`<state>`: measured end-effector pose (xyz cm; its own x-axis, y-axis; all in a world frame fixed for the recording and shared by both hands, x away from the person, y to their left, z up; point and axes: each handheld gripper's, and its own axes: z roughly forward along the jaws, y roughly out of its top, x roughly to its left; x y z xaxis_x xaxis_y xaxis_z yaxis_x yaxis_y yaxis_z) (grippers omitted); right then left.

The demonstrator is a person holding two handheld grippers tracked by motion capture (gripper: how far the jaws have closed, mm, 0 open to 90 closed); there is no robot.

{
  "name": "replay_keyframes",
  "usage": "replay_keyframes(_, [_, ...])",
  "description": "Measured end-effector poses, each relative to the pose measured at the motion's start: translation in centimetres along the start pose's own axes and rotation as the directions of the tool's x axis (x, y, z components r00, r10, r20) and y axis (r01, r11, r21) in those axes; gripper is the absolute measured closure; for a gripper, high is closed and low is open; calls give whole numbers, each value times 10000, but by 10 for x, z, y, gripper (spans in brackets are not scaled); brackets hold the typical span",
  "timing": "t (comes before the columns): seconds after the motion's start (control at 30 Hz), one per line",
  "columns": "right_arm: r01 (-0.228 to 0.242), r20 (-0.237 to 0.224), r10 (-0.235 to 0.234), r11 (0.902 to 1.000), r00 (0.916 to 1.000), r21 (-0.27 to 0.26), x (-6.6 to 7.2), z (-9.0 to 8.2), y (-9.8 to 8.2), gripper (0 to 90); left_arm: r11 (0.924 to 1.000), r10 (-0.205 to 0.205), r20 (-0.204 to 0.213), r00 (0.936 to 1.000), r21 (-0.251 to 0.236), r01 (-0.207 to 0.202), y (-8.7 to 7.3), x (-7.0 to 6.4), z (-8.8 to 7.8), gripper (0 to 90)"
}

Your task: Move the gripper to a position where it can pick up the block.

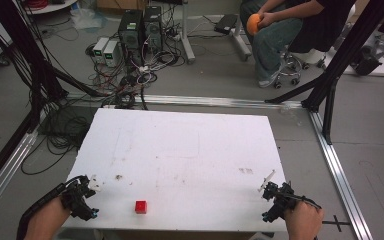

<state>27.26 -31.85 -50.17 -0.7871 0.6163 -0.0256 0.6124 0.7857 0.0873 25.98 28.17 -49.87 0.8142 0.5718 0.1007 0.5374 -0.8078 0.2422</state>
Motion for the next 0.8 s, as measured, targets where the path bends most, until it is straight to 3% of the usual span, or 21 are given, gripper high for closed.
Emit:
replay_keyframes(0.47, [17,22,-17,10000,10000,-95,-1,0,2,107,9958,911,357,9952,87,-915,17,2,4,215])
replay_keyframes(0.8, [80,-70,-81,9999,9999,-74,0,1,2,107,9830,1833,641,9810,-86,-1832,40,-5,-1,215])
